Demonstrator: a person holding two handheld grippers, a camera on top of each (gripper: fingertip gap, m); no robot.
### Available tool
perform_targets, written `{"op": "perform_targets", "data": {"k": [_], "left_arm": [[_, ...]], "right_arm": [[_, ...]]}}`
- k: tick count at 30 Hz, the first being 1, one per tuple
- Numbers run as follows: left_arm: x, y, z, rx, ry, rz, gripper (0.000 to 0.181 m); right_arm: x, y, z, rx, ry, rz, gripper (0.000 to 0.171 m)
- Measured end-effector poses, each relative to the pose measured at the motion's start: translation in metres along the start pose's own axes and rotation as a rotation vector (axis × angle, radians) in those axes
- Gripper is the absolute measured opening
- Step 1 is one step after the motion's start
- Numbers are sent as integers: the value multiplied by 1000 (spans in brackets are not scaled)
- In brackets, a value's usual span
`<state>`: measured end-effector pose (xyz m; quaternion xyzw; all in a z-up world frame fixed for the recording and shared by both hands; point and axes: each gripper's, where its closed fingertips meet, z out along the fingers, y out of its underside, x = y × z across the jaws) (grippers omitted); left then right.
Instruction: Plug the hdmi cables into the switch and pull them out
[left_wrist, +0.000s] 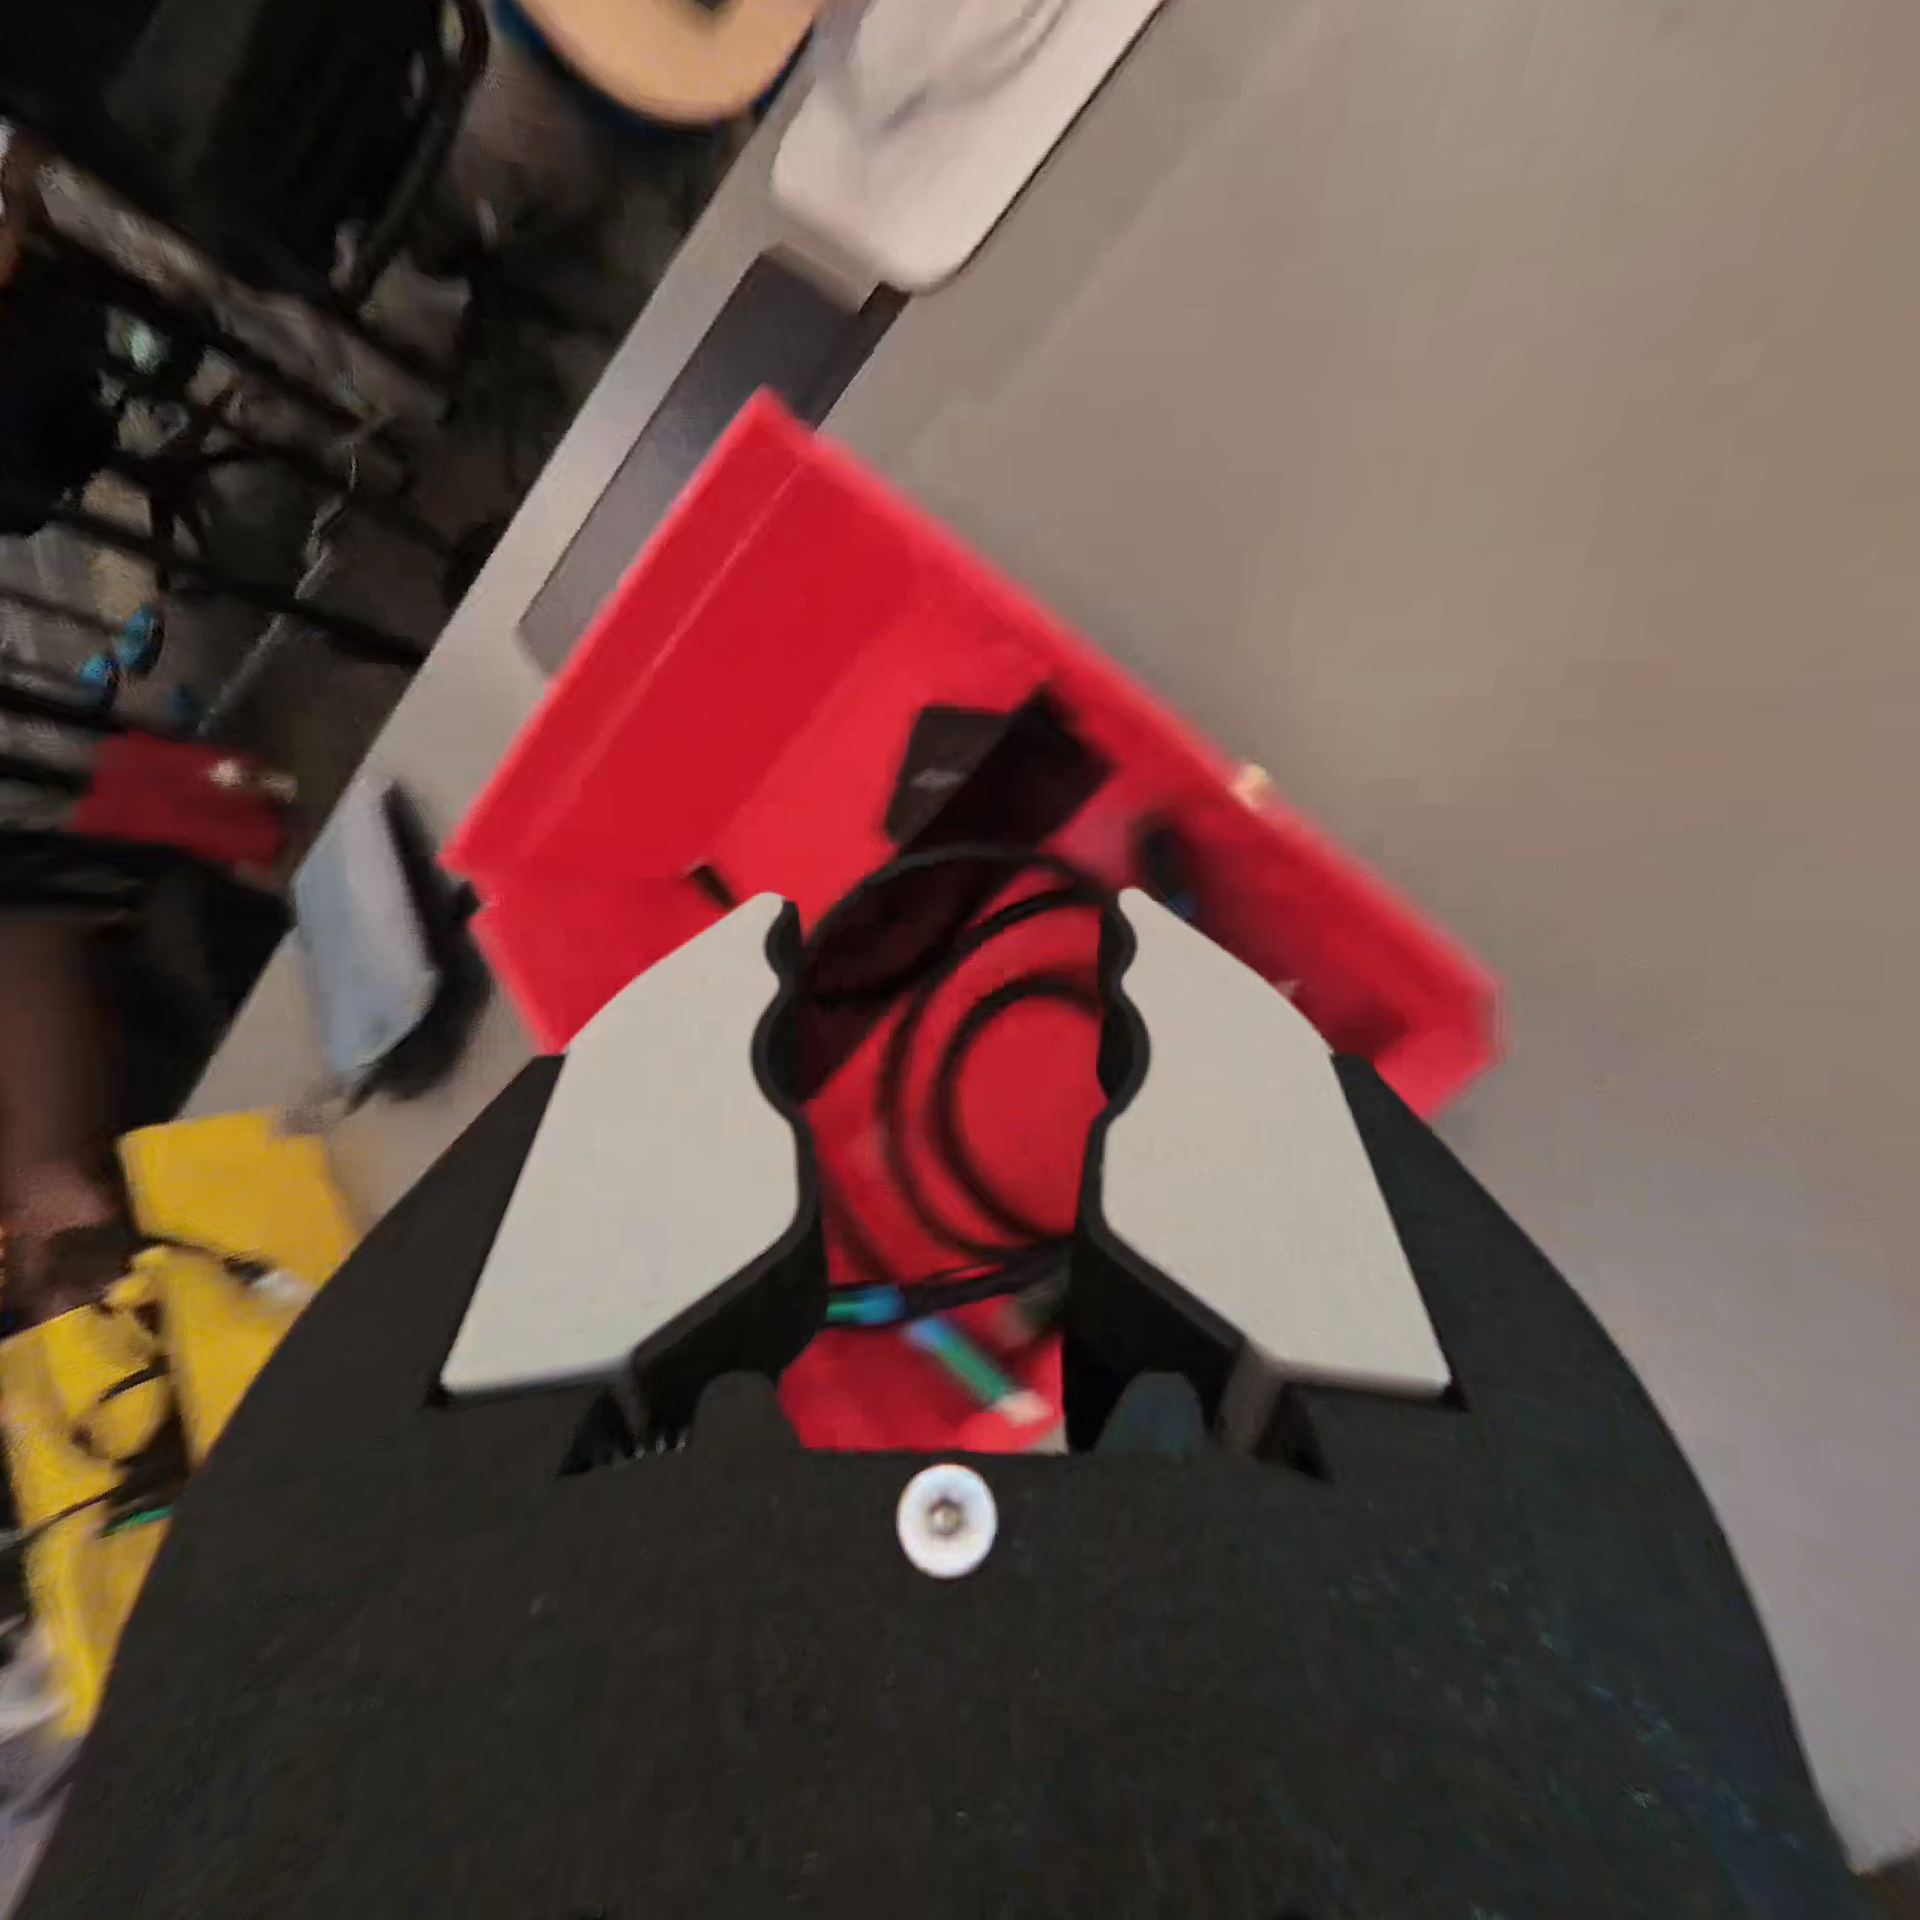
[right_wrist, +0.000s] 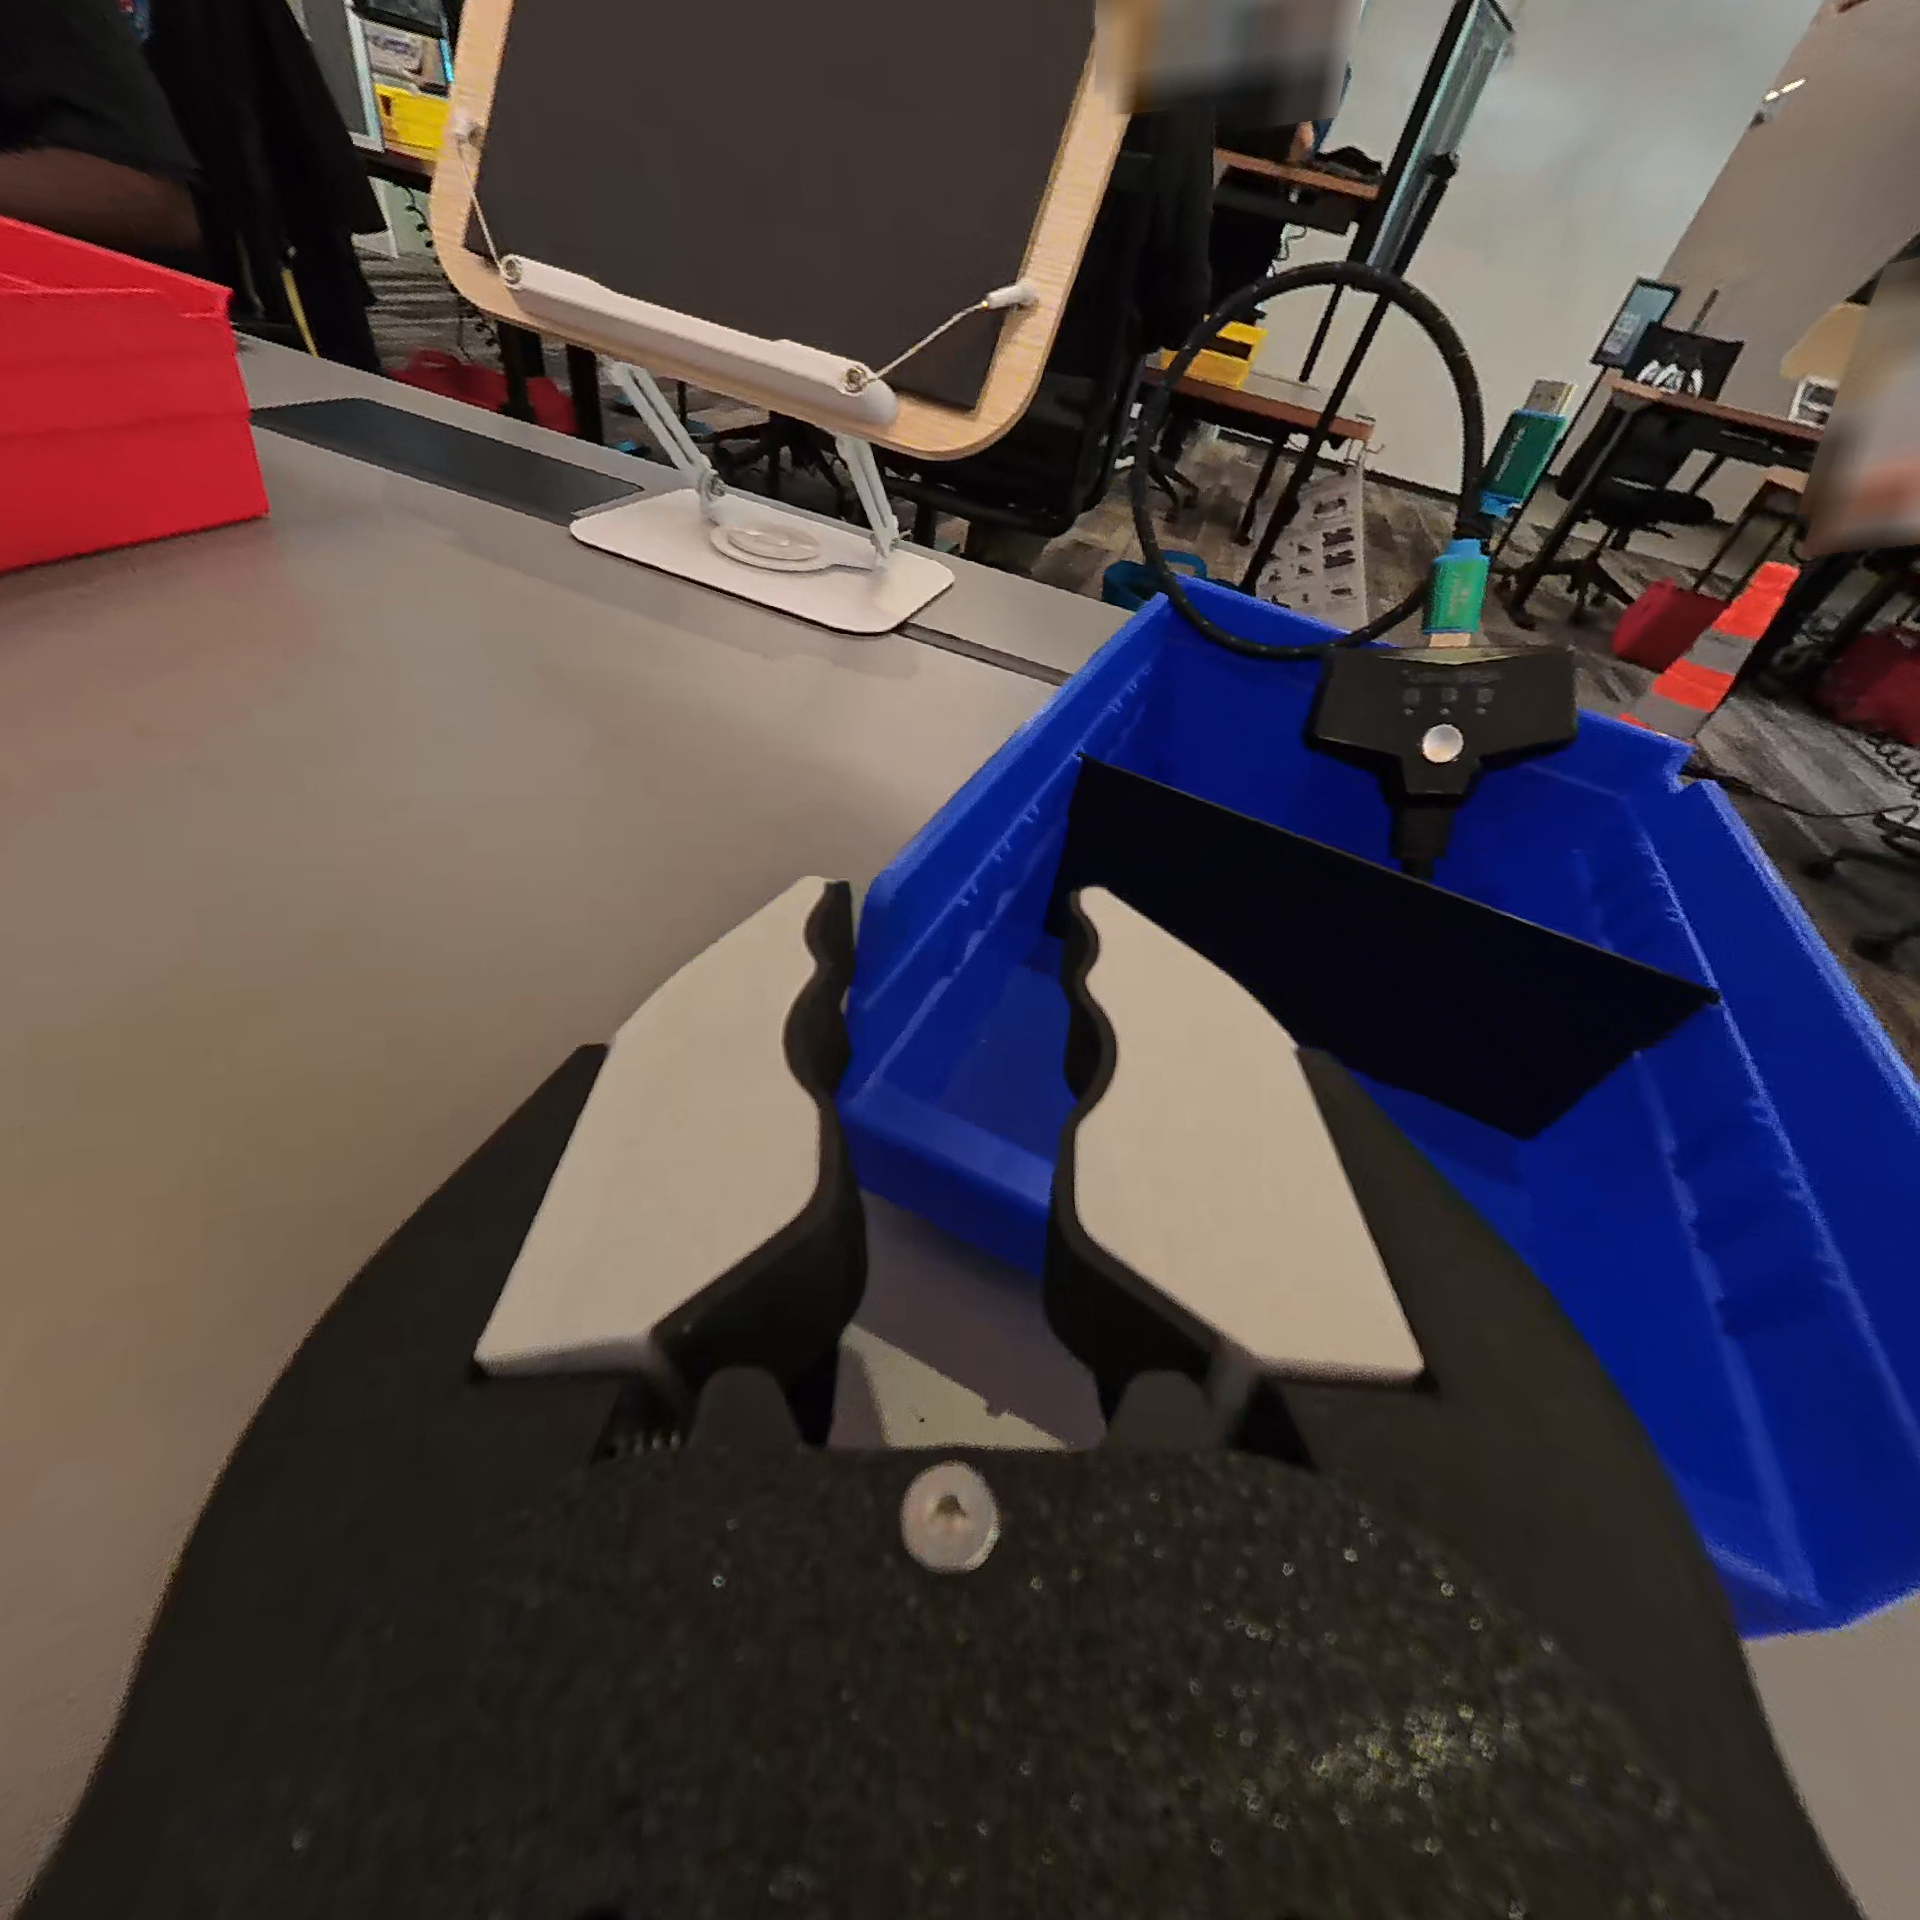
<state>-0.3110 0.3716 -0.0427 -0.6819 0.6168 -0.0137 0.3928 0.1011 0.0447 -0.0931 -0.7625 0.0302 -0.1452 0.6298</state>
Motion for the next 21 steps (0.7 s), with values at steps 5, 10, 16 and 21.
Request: {"op": "perform_targets", "data": {"k": [5, 10, 16, 21], "left_arm": [[-71, 21, 69, -263, 243, -8, 51], [-35, 16, 124, -362, 639, -155, 52], [-1, 26, 163, -486, 727, 16, 56], [15, 40, 179, -567, 750, 109, 61]], "right_arm": [[0, 2, 0, 4, -14, 16, 38], [-1, -2, 3, 23, -32, 21, 38], [-5, 1, 7, 11, -46, -21, 38], [-8, 0, 8, 11, -49, -45, 38]]}}
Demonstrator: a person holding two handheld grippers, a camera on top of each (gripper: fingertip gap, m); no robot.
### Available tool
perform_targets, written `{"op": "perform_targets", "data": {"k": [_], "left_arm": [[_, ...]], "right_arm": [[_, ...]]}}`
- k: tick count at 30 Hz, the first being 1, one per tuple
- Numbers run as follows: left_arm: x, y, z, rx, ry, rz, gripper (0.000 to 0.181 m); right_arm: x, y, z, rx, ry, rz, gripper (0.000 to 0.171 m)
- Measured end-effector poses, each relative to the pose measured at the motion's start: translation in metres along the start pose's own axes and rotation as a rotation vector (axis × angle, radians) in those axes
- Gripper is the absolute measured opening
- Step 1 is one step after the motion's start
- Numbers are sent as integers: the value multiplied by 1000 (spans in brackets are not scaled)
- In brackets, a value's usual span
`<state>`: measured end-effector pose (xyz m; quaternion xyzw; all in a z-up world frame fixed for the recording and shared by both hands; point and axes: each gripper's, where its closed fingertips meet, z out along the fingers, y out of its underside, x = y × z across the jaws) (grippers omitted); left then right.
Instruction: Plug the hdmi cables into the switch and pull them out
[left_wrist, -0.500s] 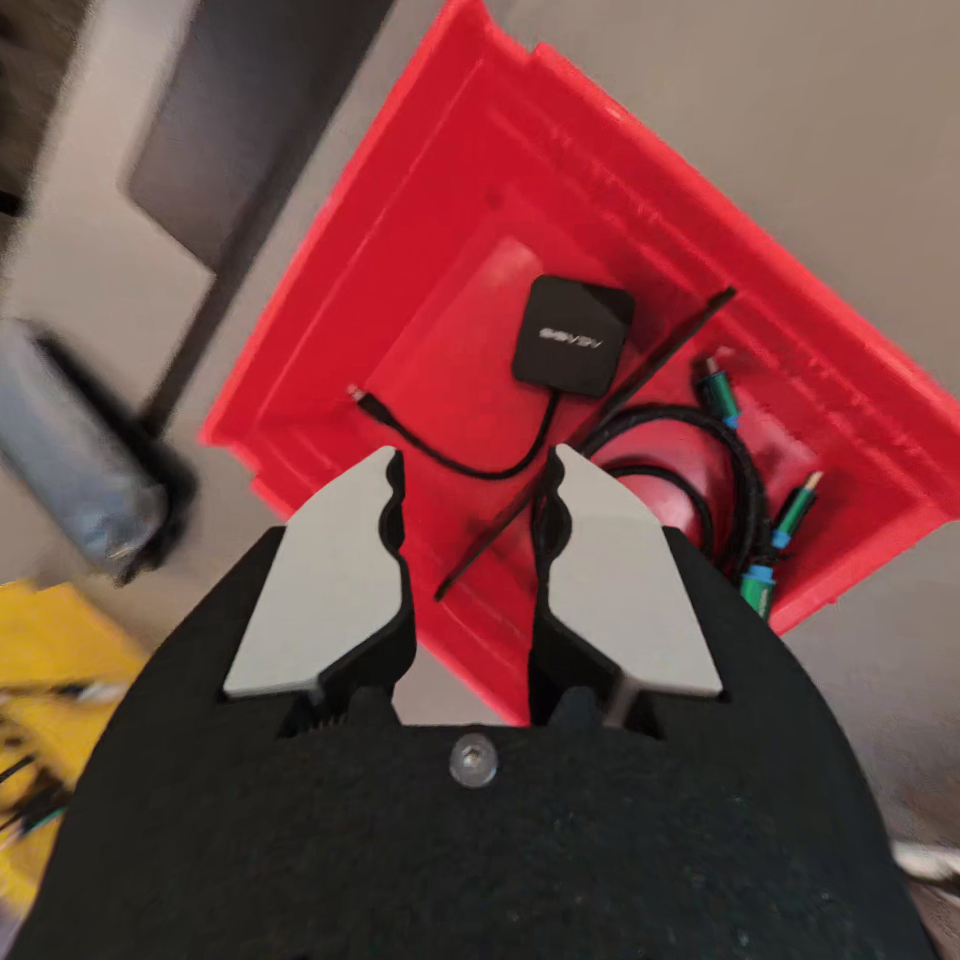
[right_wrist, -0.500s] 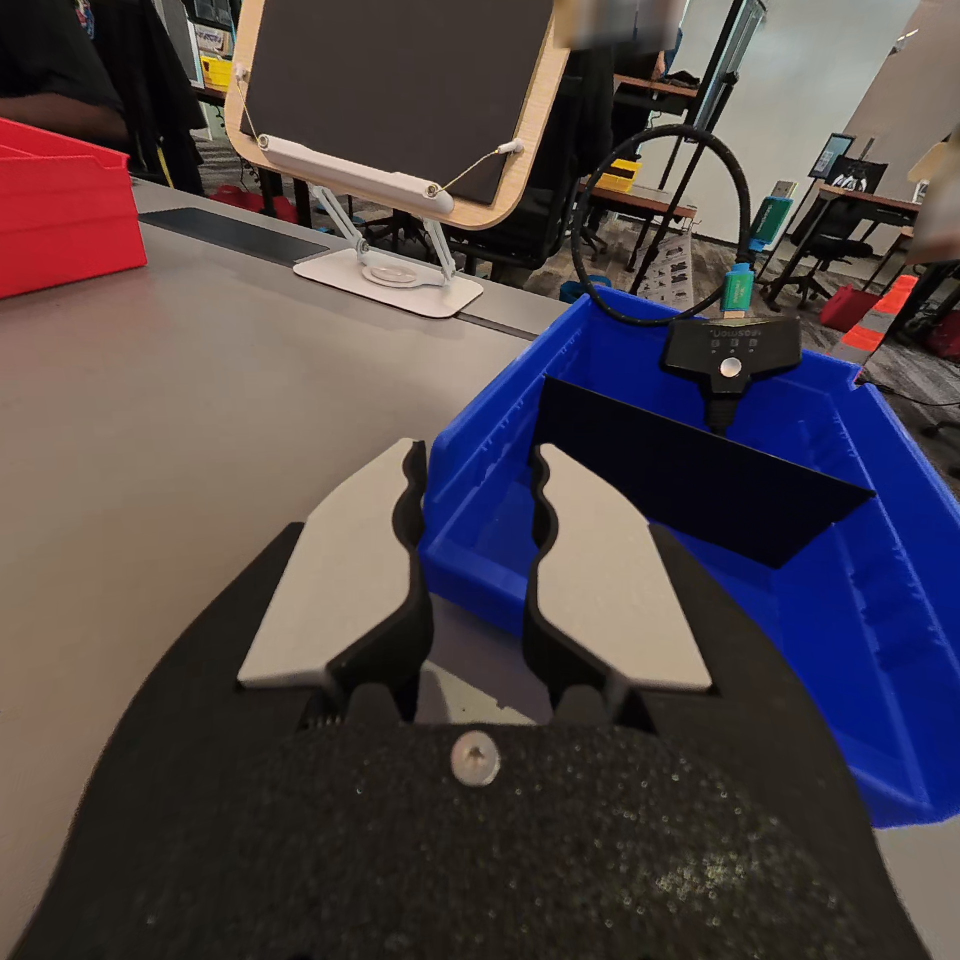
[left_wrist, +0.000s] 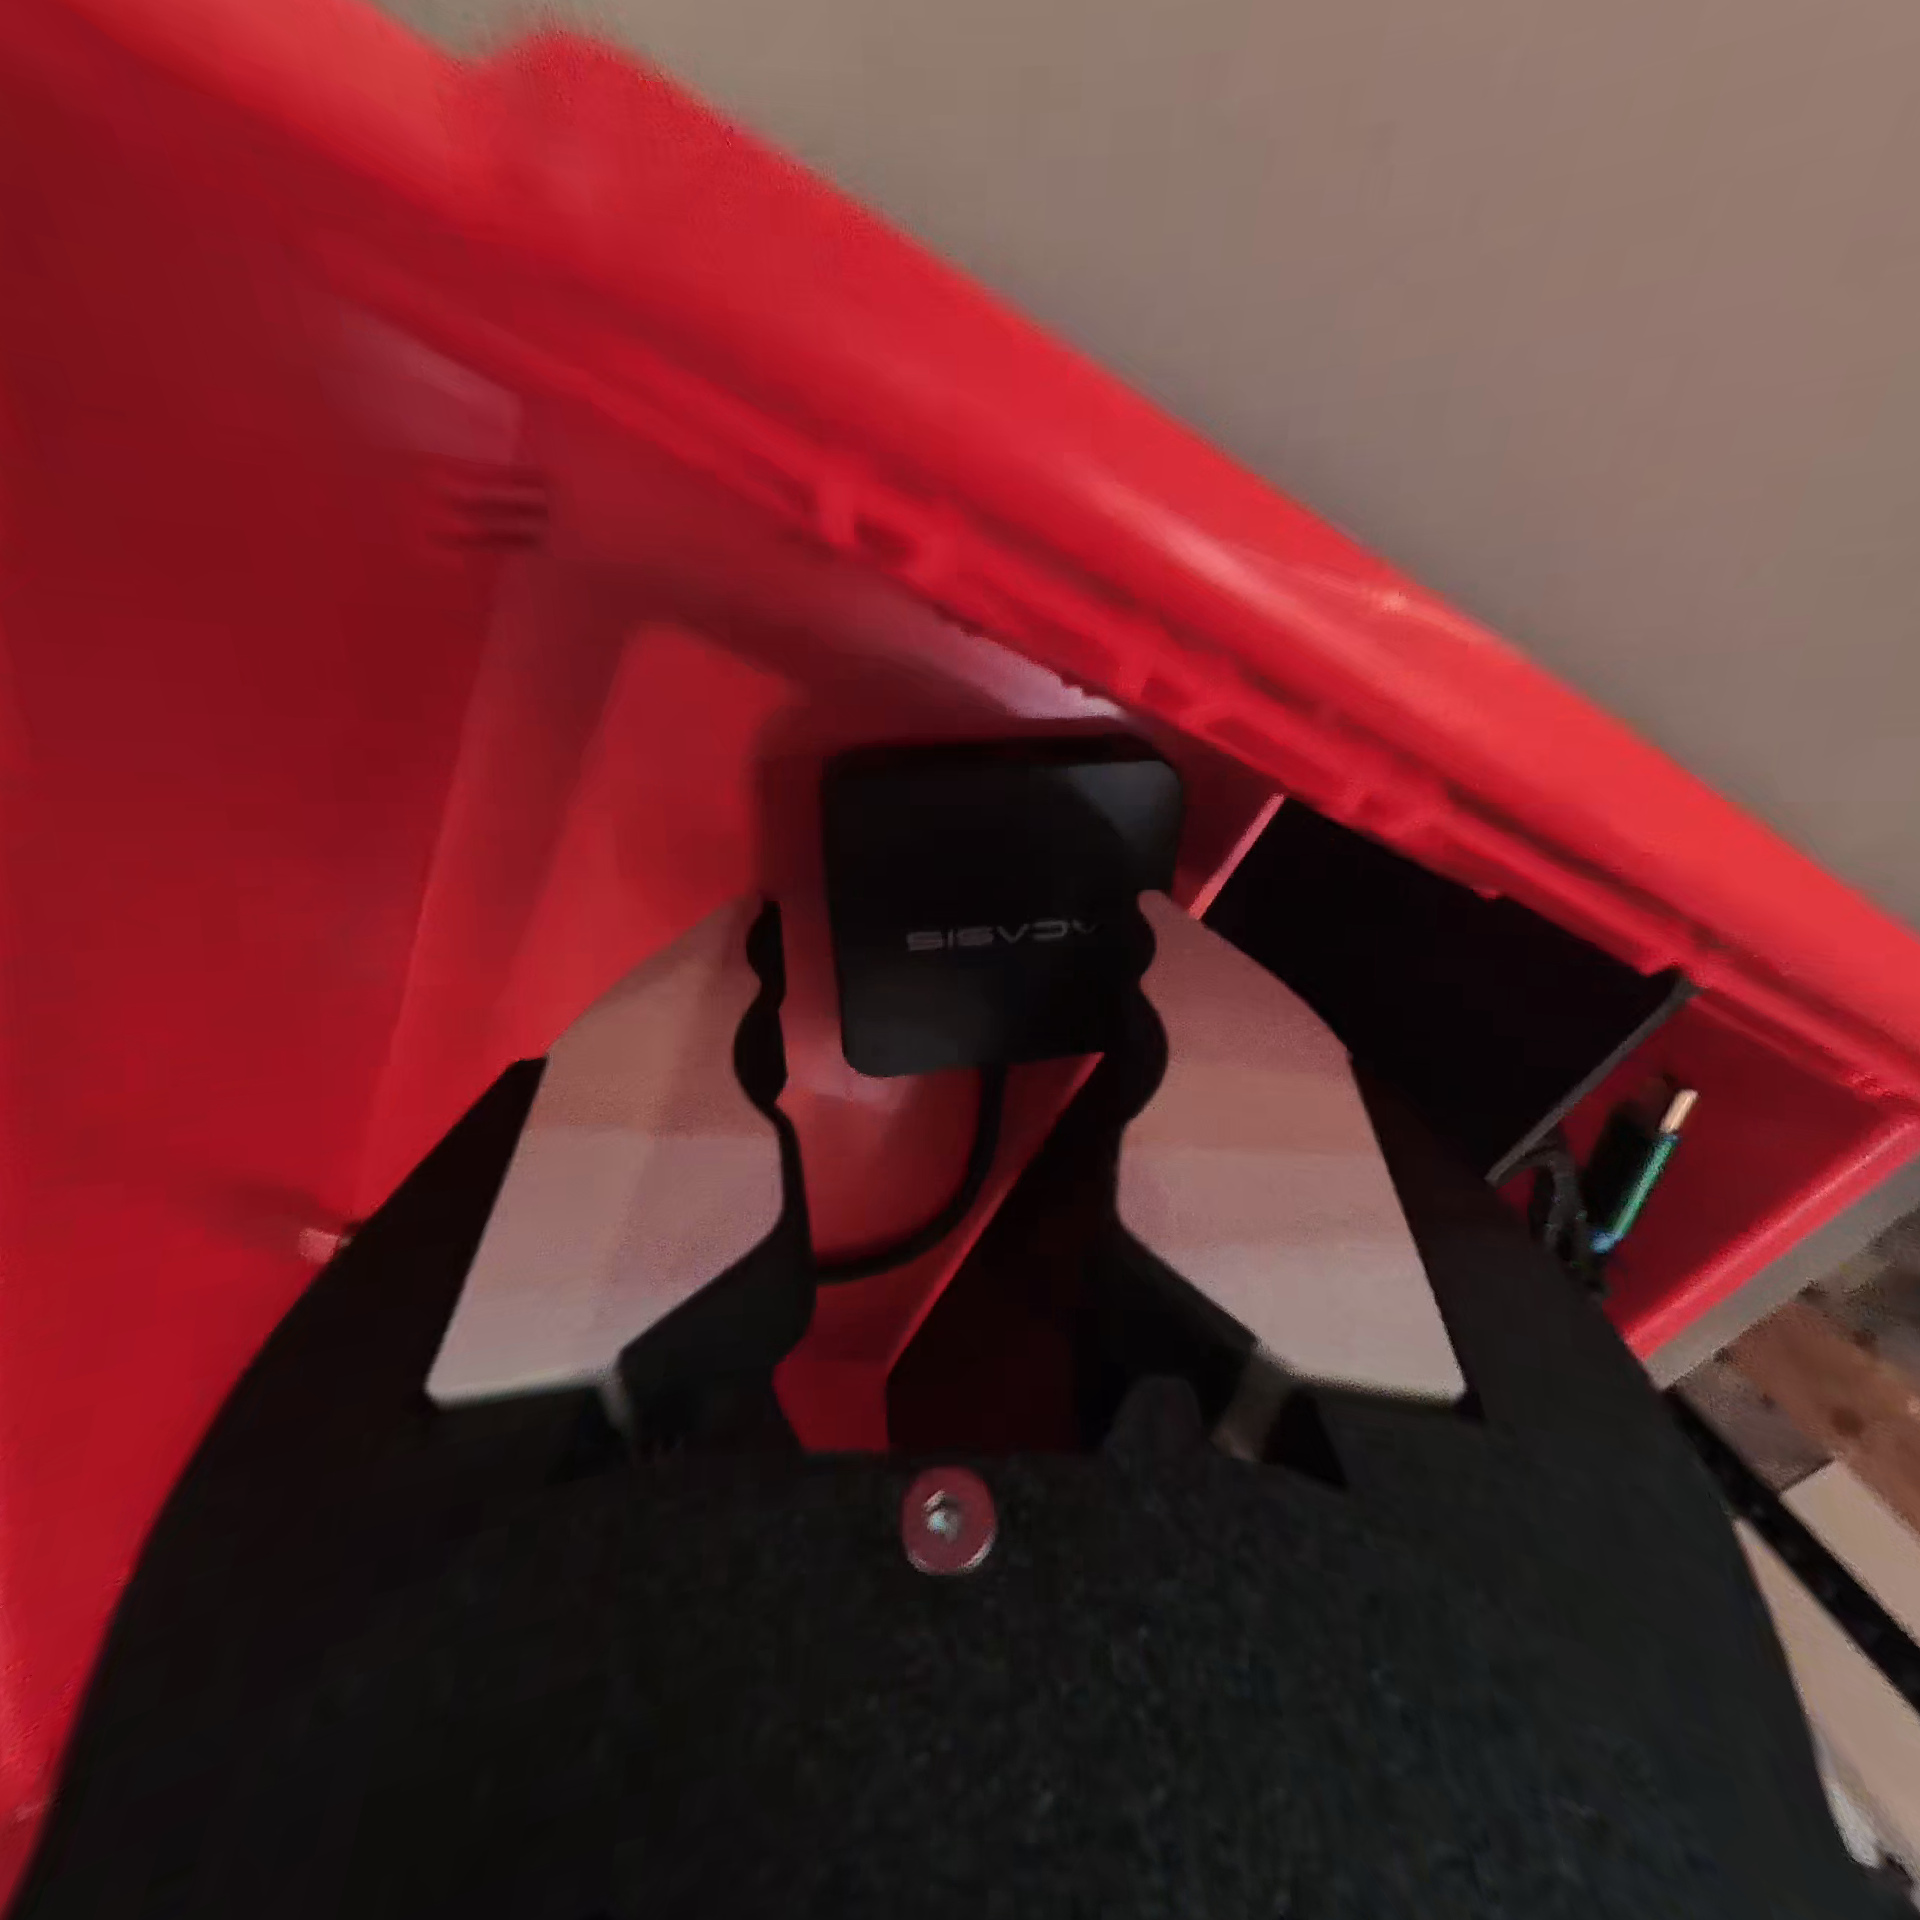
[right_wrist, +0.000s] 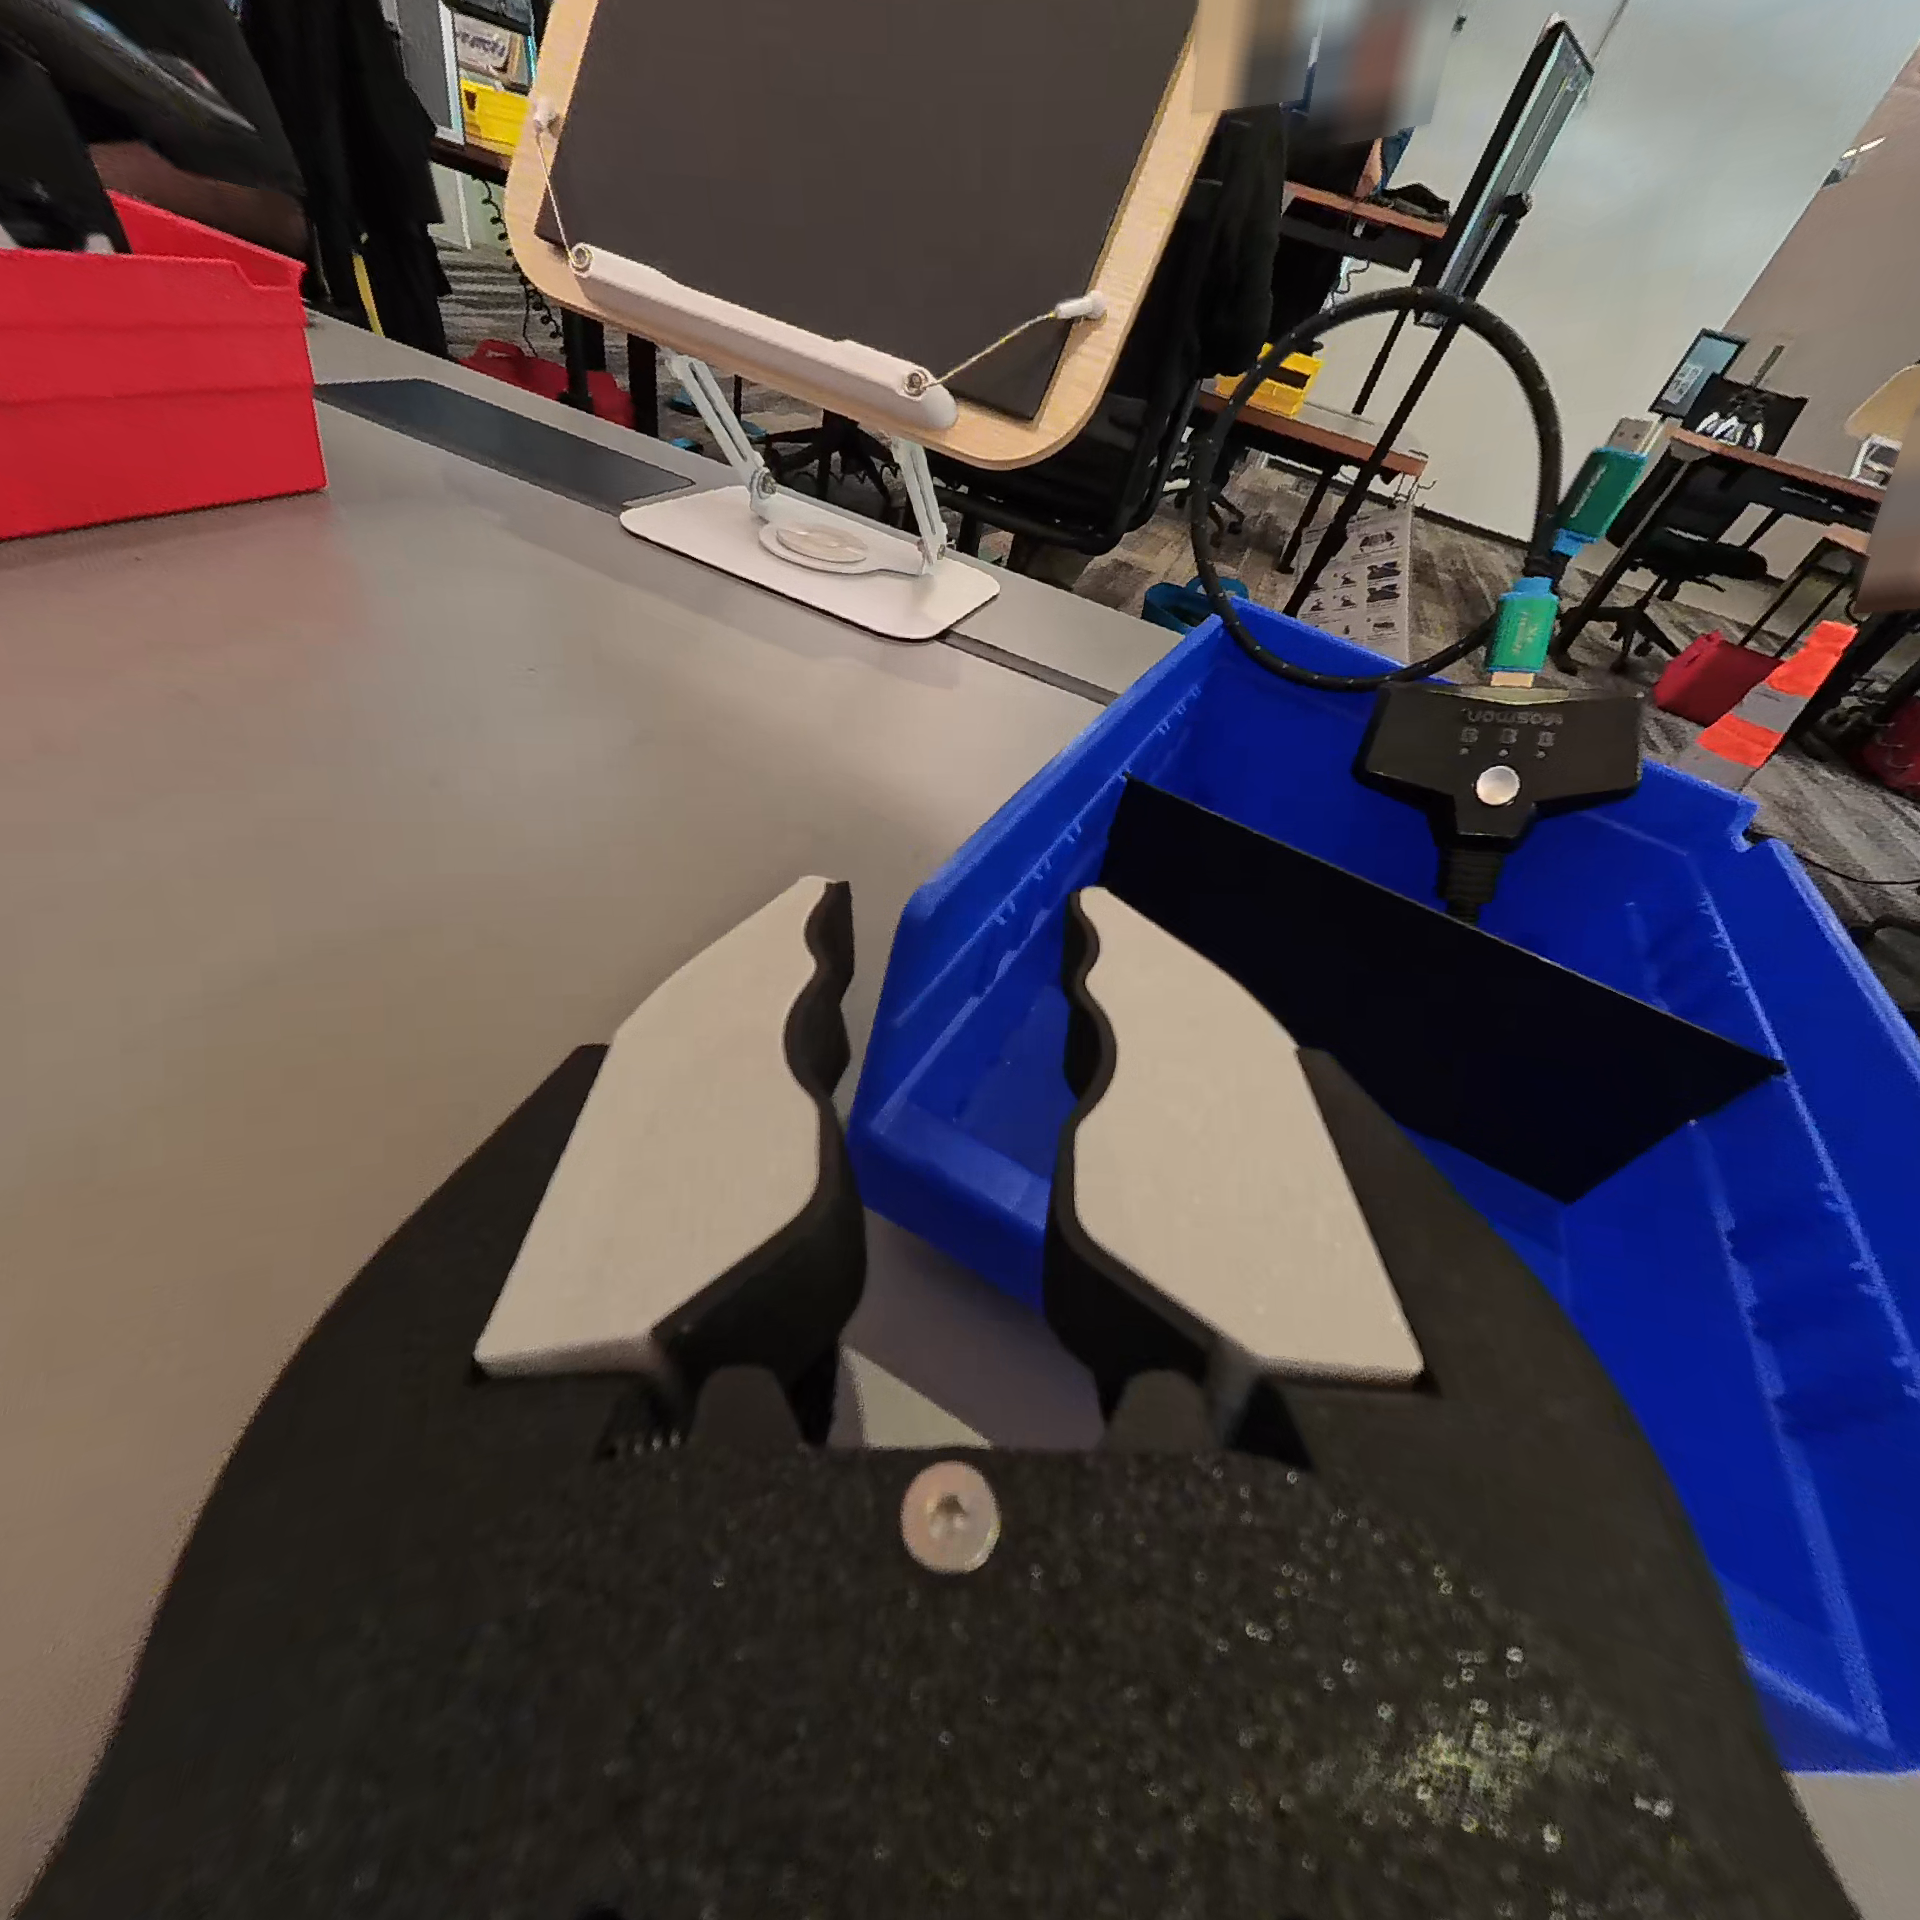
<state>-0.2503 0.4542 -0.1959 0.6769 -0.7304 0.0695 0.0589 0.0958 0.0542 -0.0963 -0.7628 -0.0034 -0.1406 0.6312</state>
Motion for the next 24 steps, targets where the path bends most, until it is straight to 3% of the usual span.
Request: {"op": "perform_targets", "data": {"k": [5, 6, 7, 16, 18, 22, 24], "left_arm": [[1, -1, -4, 44, 14, 15, 42], [-5, -2, -9, 77, -24, 27, 29], [-12, 0, -13, 99, -75, 50, 0], [-11, 22, -22, 135, -101, 59, 0], [-25, 32, -32, 99, -182, 44, 0], [-50, 58, -45, 19, -306, -95, 44], [-56, 70, -42, -31, -321, -251, 49]], "right_arm": [[-2, -1, 4, -4, 2, -6, 38], [-3, -1, 5, -3, 0, -7, 38], [-4, -3, 6, -2, -2, -14, 38], [-11, -21, 10, 10, 11, -106, 38], [-14, -25, 7, 15, 11, -118, 38], [-19, -24, 3, 8, 14, -137, 38], [-23, -21, 2, 1, 5, -140, 38]]}}
